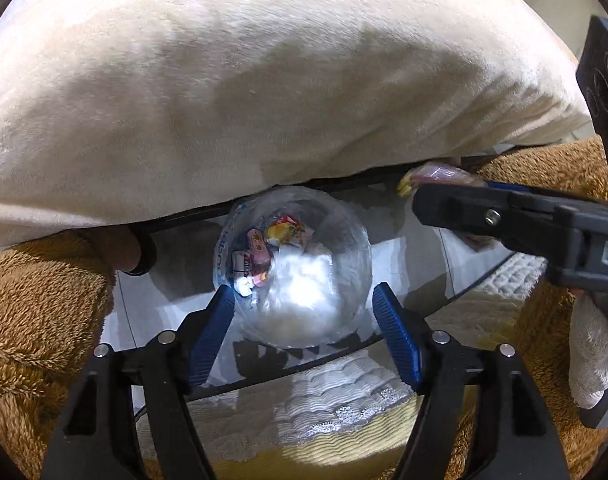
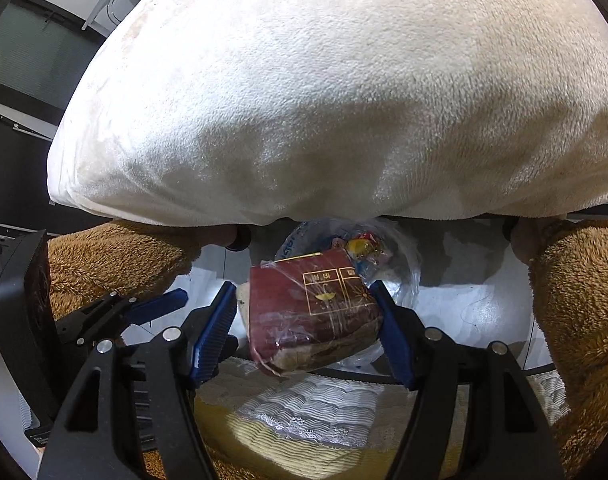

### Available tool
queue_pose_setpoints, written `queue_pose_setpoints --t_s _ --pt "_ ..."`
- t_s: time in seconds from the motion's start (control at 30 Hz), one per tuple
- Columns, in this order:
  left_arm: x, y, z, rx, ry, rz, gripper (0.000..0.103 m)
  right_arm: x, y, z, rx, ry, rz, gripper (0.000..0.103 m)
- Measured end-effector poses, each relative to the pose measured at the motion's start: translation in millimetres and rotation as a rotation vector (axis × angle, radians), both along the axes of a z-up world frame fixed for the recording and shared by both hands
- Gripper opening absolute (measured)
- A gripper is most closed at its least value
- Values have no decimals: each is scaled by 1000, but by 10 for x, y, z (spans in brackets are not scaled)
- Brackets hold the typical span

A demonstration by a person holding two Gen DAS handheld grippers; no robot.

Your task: Collect trash

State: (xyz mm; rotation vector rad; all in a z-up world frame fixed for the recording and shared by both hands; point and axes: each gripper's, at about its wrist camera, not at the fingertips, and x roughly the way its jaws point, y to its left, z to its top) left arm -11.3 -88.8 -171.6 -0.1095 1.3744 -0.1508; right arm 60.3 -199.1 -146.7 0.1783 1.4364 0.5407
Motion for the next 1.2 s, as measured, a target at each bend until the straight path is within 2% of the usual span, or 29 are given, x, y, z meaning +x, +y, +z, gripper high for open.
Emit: queue_pose_setpoints --t_s 0.4,0.57,0.9,1.2 --pt "31 119 118 -5 -51 57 70 16 -153 72 11 -31 -27 80" --pt "10 173 280 -17 -134 72 70 -44 -141 276 9 -155 -13 80" --pt "-22 239 557 -53 -279 71 70 -101 -287 663 104 -352 -27 80" --pt "-102 402 902 -82 -453 123 70 -164 -325 1029 79 -581 -25 80"
